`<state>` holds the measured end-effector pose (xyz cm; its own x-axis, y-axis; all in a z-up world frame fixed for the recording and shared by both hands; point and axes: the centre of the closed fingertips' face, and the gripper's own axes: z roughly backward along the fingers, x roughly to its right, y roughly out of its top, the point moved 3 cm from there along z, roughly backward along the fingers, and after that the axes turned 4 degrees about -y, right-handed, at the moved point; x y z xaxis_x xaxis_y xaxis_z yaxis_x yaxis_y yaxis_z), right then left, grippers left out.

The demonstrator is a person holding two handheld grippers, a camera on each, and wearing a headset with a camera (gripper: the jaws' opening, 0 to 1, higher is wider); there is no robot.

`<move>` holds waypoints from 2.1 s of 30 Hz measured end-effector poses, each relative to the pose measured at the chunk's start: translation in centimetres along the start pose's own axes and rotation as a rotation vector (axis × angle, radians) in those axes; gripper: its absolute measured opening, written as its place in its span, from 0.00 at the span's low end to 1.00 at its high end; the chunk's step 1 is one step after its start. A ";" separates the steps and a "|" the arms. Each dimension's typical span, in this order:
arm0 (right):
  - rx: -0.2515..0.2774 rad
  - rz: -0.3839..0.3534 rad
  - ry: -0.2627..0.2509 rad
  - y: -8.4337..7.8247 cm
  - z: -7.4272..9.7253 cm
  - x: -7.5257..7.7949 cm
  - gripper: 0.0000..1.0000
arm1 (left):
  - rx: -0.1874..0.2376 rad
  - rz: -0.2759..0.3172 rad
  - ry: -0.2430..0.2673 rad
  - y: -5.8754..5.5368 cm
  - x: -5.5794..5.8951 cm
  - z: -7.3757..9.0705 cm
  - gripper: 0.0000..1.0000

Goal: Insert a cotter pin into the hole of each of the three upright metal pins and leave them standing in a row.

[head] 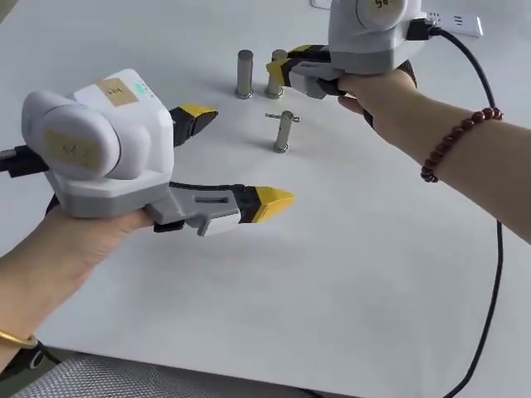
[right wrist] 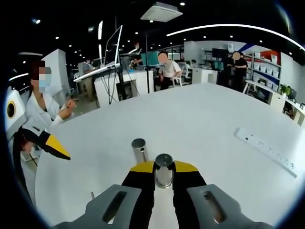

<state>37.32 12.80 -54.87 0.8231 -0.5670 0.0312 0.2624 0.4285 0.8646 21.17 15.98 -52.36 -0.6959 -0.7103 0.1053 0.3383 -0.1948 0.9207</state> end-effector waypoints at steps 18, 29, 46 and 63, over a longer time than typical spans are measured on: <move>0.002 -0.054 -0.194 -0.8 5.0 1.1 0.07 | 0.005 -0.012 0.011 0.6 0.3 0.0 0.79; -0.008 -0.097 -0.308 -2.3 8.3 0.7 0.07 | 0.007 -0.027 0.002 1.2 1.3 0.2 0.79; -0.048 -0.205 -0.378 -5.9 11.2 -1.3 0.07 | 0.004 -0.035 -0.013 1.4 2.5 0.2 0.77; -0.027 -0.228 -0.401 -6.7 12.3 -2.2 0.08 | 0.003 -0.039 -0.024 1.5 3.2 0.2 0.76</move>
<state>27.55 2.53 -54.56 0.4848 -0.8738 0.0379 0.4313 0.2766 0.8587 19.36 13.53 -50.61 -0.7235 -0.6858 0.0781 0.3085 -0.2201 0.9254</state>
